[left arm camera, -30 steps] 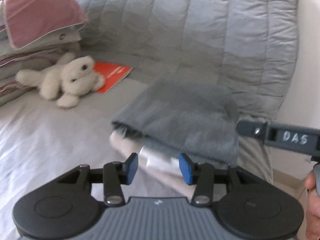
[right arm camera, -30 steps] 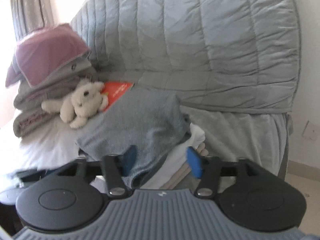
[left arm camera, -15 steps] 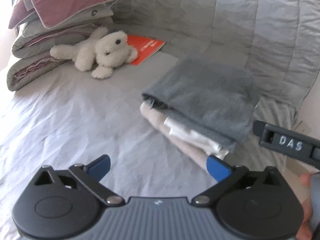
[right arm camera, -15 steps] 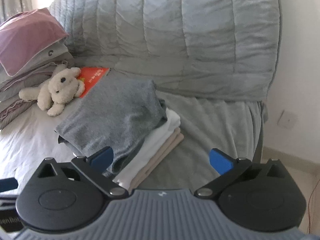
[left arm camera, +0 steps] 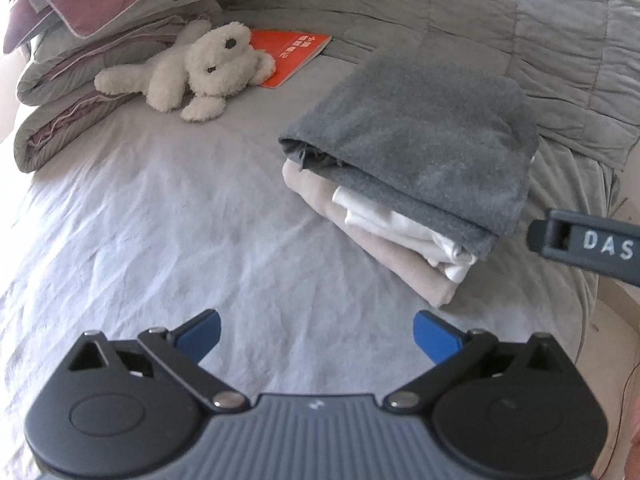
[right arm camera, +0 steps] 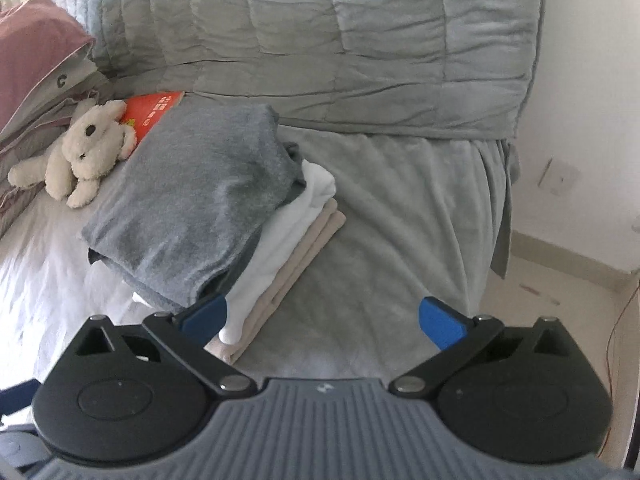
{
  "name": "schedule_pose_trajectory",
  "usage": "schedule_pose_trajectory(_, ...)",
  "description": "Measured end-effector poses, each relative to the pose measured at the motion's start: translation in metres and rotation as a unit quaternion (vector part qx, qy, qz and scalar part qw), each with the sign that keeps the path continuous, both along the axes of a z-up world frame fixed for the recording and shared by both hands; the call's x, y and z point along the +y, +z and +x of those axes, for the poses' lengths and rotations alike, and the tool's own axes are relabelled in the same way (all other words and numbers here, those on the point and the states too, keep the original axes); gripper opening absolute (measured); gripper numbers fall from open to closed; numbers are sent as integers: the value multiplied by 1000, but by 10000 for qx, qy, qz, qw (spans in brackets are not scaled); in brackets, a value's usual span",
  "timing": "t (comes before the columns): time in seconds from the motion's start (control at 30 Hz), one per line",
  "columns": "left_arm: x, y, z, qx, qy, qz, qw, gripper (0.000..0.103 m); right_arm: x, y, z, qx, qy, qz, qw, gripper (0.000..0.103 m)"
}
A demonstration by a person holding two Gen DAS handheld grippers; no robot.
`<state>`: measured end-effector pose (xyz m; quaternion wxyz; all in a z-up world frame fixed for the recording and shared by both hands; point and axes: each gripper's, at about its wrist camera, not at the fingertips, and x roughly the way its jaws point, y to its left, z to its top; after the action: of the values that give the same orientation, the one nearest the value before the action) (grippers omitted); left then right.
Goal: Fold clothes
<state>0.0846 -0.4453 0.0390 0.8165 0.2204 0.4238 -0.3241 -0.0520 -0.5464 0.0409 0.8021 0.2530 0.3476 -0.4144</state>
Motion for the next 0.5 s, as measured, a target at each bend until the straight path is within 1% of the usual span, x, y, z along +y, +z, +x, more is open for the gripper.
schedule_pose_trajectory(0.5, -4, -1, -1, 3, -131, 19, 9999, 102, -2, -2, 5, -45, 101, 67, 9999, 103)
